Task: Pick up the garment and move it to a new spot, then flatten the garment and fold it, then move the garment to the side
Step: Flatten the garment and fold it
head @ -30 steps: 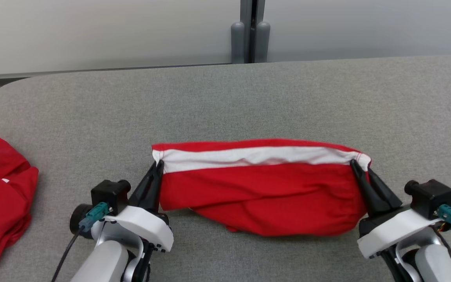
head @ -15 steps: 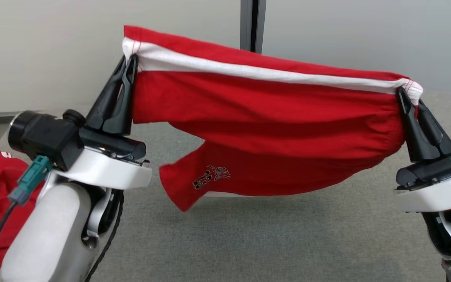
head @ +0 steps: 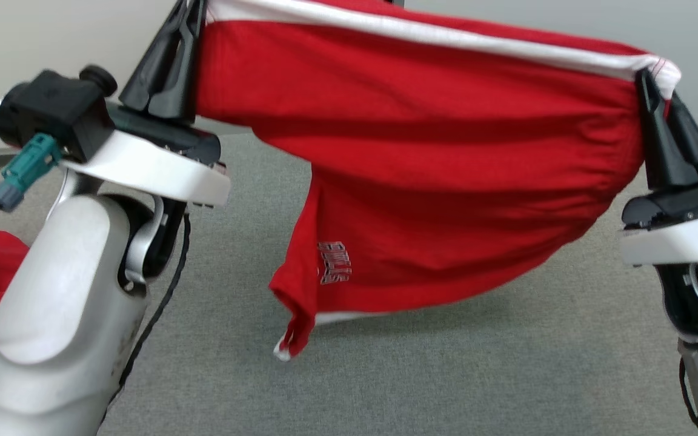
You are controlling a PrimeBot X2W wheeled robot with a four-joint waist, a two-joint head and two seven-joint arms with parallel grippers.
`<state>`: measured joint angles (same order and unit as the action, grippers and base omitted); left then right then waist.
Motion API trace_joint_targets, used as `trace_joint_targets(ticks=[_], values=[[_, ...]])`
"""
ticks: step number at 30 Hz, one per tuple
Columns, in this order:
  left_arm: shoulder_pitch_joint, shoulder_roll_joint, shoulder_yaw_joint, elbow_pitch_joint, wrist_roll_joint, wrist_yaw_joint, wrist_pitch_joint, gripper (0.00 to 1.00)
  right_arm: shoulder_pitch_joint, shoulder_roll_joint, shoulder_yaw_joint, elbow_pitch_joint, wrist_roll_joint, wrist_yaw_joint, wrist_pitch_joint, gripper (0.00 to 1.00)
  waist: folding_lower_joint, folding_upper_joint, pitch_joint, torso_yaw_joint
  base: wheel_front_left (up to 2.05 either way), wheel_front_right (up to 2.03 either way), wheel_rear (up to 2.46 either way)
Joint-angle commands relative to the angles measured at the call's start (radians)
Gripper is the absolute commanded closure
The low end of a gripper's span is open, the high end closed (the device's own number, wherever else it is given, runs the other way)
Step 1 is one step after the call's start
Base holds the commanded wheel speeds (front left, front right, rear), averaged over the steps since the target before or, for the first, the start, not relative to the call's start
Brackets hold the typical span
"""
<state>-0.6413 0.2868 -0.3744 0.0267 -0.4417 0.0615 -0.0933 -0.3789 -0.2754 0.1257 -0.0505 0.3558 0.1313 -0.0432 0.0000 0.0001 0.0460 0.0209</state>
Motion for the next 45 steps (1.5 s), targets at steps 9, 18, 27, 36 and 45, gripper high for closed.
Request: trace_joint_targets(ticks=[9, 18, 27, 36, 45], values=[[-0.368, -0.092, 0.028, 0.355, -0.007, -0.075, -0.136, 1.0, -0.394, 0.013, 0.059, 0.265, 0.061, -0.001, -0.059, 1.0, 0.0, -0.0001, 0.205, -0.001, 0.0, 0.0, 0.0], [-0.563, -0.17, 0.089, 0.76, -0.018, -0.134, -0.172, 1.0, -0.707, 0.082, 0.204, 0.682, 0.111, -0.001, -0.191, 1.0, 0.0, -0.0001, 0.256, -0.001, 0.0, 0.0, 0.0], [-0.43, -0.227, 0.113, 1.052, -0.072, -0.168, -0.171, 1.0, -0.686, 0.135, 0.376, 0.958, 0.174, -0.001, -0.222, 1.0, 0.0, -0.0001, 0.3, -0.001, 0.0, 0.0, 0.0], [-0.221, -0.232, 0.083, 1.041, -0.099, -0.189, -0.171, 1.0, -0.47, 0.124, 0.47, 0.893, 0.23, -0.001, -0.222, 1.0, 0.0, -0.0001, 0.301, -0.013, 0.0, 0.0, 0.0], [0.087, -0.219, 0.094, 0.832, -0.014, -0.194, -0.171, 1.0, -0.141, 0.076, 0.478, 0.65, 0.232, -0.001, -0.221, 1.0, 0.0, -0.0001, 0.207, -0.025, 0.0, 0.0, 0.0]])
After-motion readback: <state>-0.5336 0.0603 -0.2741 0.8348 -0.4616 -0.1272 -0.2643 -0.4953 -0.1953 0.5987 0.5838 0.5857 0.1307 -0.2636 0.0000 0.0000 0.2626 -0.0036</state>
